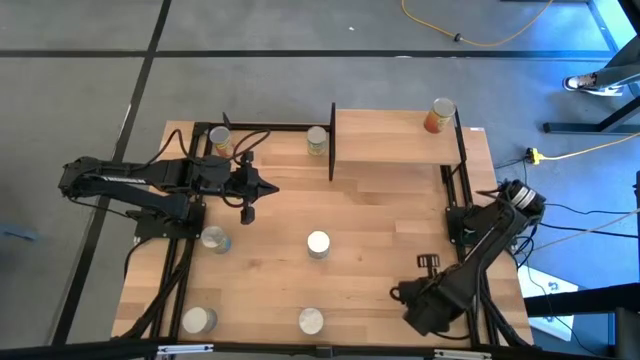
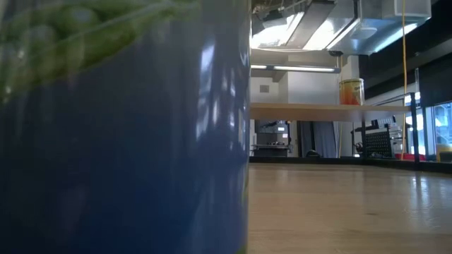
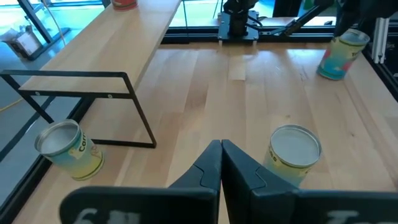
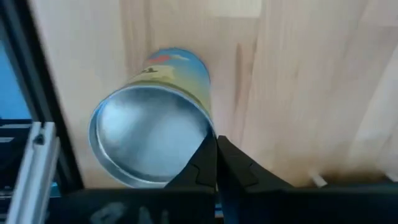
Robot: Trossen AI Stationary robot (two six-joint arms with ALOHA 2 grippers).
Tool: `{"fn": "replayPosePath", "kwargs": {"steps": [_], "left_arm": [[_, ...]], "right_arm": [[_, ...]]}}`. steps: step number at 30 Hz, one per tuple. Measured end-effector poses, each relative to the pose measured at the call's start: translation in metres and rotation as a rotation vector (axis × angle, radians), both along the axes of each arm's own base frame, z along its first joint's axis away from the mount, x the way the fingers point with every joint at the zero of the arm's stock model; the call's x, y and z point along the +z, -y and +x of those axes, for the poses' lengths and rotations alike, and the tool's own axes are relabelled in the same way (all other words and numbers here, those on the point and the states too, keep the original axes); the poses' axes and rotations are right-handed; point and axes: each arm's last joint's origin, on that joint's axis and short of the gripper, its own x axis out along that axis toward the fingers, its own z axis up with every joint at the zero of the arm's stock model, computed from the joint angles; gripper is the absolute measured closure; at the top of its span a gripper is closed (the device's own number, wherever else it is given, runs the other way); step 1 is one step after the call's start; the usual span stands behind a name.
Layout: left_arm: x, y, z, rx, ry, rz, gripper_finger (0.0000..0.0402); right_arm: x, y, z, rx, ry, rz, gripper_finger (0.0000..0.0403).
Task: Pick and place cans onto a shelf
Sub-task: Put the canned tomatoes on the shelf
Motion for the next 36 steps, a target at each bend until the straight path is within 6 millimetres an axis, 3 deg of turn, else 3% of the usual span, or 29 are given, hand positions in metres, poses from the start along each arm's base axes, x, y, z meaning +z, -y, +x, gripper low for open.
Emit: {"fn": "replayPosePath", "kwargs": {"steps": [13, 19, 36], "left_arm": [[0.0, 0.0, 0.0, -0.007, -0.004, 0.017, 0.0401], [0.0, 0.0, 0.0, -0.008, -0.004, 0.017, 0.0401], [0.0, 0.0, 0.0, -0.007, -0.004, 0.018, 0.0401]], "right_arm": [[-0.001, 0.002, 0.001, 0.022, -0.021, -0.003, 0.0402], [0.0, 0.003, 0.001, 0.018, -0.012, -0.011, 0.0382], [-0.014, 0.007, -0.001, 0.025, -0.026, -0.002, 0.0374]]}}
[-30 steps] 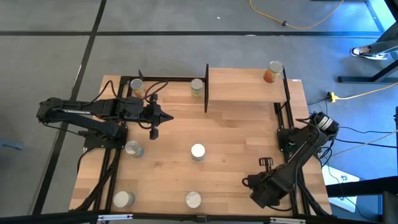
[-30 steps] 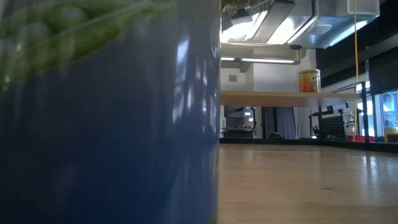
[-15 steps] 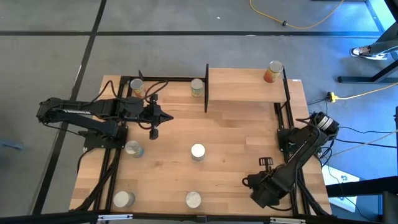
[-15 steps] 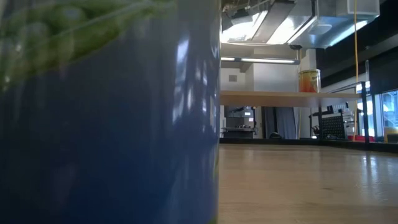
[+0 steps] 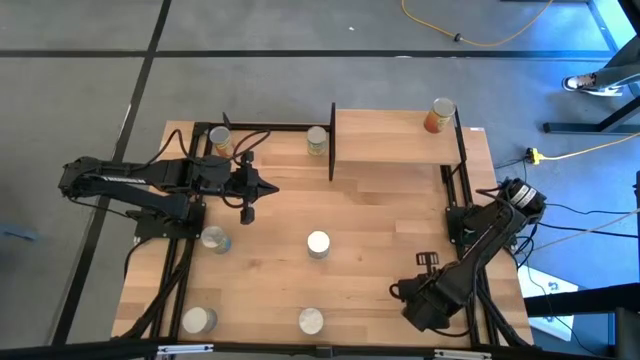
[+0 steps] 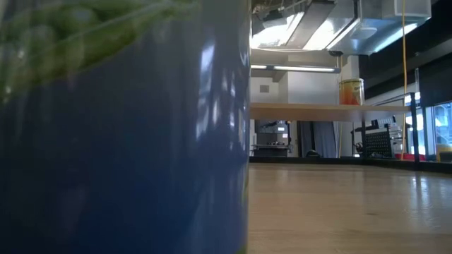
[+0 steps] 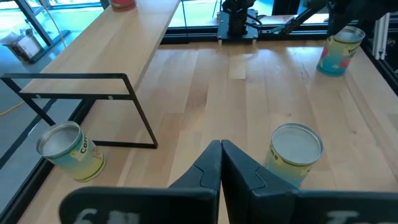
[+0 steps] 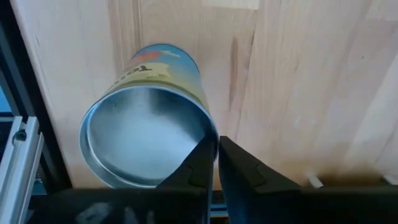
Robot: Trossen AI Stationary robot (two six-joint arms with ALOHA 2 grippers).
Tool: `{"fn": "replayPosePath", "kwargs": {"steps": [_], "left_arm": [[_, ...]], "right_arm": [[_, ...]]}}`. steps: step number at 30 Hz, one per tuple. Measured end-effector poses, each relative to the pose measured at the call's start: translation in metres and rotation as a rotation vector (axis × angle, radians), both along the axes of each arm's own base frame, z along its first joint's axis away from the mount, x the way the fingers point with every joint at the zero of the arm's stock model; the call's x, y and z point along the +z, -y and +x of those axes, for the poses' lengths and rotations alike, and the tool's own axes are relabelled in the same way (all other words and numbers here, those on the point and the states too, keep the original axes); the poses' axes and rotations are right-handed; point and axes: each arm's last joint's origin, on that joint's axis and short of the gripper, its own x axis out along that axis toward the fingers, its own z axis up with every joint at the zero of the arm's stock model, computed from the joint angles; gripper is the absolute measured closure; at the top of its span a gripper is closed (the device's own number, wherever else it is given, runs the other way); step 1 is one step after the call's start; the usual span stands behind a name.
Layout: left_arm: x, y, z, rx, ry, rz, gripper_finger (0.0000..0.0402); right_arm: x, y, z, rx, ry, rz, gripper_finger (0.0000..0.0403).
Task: Pick and place cans onto a shelf
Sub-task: Put the canned tomatoes on the shelf
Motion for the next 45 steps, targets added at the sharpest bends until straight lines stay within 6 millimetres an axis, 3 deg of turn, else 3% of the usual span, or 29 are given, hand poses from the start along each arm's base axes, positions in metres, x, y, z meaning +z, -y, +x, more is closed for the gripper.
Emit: {"fn": "replayPosePath", "kwargs": {"steps": [5, 29, 45], "left_arm": [[0.0, 0.0, 0.0, 0.0, 0.0, 0.0, 0.0401], [0.0, 0.0, 0.0, -0.001, -0.001, 0.001, 0.0401], [-0.001, 0.0, -0.001, -0.002, -0.015, 0.002, 0.0401]], "right_arm": [[-0.001, 0.0, 0.0, 0.004, 0.0, 0.0, 0.0396], [0.014, 0.01, 0.022, -0.027, 0.0, 0.062, 0.0402], [0.054, 0.044, 0.015, -0.103, 0.06, 0.123, 0.0403]]}}
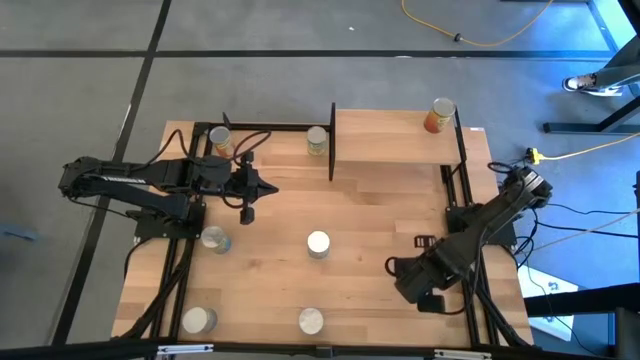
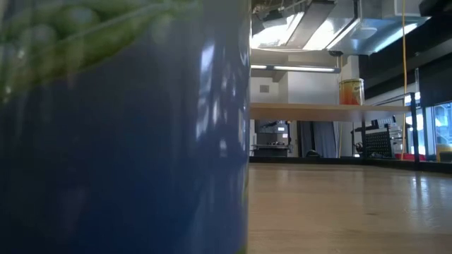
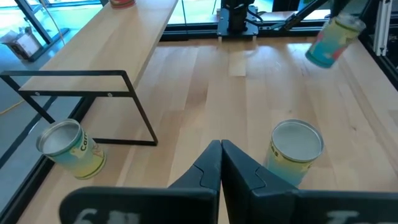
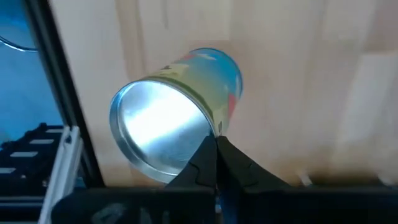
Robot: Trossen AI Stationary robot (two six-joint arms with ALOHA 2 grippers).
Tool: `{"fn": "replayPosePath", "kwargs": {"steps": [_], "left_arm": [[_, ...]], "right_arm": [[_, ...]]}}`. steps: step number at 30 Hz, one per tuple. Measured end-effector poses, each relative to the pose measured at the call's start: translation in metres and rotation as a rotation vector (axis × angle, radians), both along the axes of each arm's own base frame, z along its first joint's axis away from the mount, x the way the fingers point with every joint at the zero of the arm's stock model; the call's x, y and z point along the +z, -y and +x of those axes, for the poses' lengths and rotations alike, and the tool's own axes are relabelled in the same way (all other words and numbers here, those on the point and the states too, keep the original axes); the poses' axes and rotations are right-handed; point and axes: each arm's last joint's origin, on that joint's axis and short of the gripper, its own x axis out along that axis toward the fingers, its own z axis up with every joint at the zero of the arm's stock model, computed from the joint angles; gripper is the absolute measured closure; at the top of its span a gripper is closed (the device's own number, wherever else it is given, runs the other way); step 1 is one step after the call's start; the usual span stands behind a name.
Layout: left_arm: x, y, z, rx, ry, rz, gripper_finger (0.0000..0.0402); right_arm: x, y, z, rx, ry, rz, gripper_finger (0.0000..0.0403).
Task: Pick and place cans onto a shelf
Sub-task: Put the canned tomatoes on the shelf
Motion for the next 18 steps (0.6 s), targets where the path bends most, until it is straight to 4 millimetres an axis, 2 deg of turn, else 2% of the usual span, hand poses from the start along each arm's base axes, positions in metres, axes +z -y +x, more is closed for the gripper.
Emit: {"fn": "replayPosePath", "kwargs": {"steps": [8, 13, 18], "left_arm": [[-0.001, 0.0, 0.0, 0.0, -0.006, 0.0, 0.0401], [-0.001, 0.0, 0.0, 0.0, -0.005, 0.0, 0.0401], [-0.001, 0.0, 0.0, 0.0, -0.005, 0.0, 0.0401]], "right_arm": [[0.038, 0.018, -0.007, -0.025, -0.004, -0.099, 0.0403], [0.059, 0.027, 0.0, -0.025, 0.104, -0.113, 0.0403], [0.07, 0.039, 0.007, -0.009, 0.173, -0.143, 0.0403]]}}
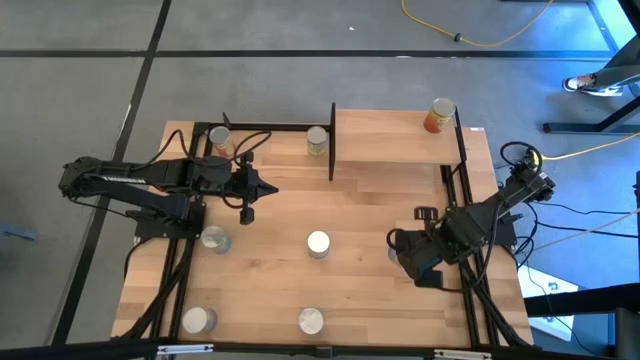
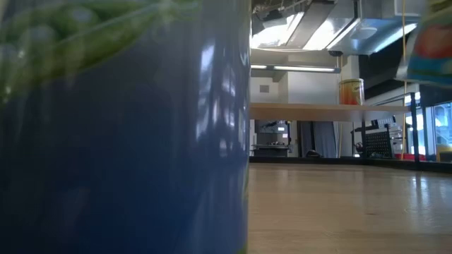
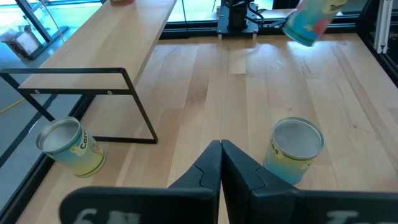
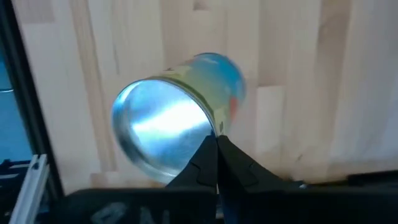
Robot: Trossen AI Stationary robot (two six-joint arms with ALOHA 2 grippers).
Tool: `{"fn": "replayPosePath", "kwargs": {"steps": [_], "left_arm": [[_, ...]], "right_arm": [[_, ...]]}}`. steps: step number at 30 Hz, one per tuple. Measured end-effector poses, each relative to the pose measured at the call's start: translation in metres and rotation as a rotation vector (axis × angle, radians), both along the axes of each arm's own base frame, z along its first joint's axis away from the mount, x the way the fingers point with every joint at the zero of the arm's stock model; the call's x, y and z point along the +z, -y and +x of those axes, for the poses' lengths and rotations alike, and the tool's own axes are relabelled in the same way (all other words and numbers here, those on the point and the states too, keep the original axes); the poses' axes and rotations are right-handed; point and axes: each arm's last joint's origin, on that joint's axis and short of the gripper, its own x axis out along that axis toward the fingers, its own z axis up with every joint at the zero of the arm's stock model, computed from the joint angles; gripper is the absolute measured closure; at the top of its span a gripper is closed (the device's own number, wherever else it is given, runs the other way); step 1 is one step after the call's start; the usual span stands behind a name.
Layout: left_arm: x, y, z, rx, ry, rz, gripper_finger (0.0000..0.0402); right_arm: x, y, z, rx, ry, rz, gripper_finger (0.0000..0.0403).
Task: Pick and place cans onto a shelf
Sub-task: Put the canned tomatoes on the shelf
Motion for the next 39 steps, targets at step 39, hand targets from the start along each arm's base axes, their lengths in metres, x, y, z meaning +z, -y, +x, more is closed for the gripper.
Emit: {"fn": "replayPosePath", "kwargs": {"steps": [39], "left_arm": [[0.0, 0.0, 0.0, -0.001, 0.0, 0.001, 0.0401]], "right_arm": [[0.055, 0.142, -0.028, -0.249, 0.263, -0.323, 0.0403]]}}
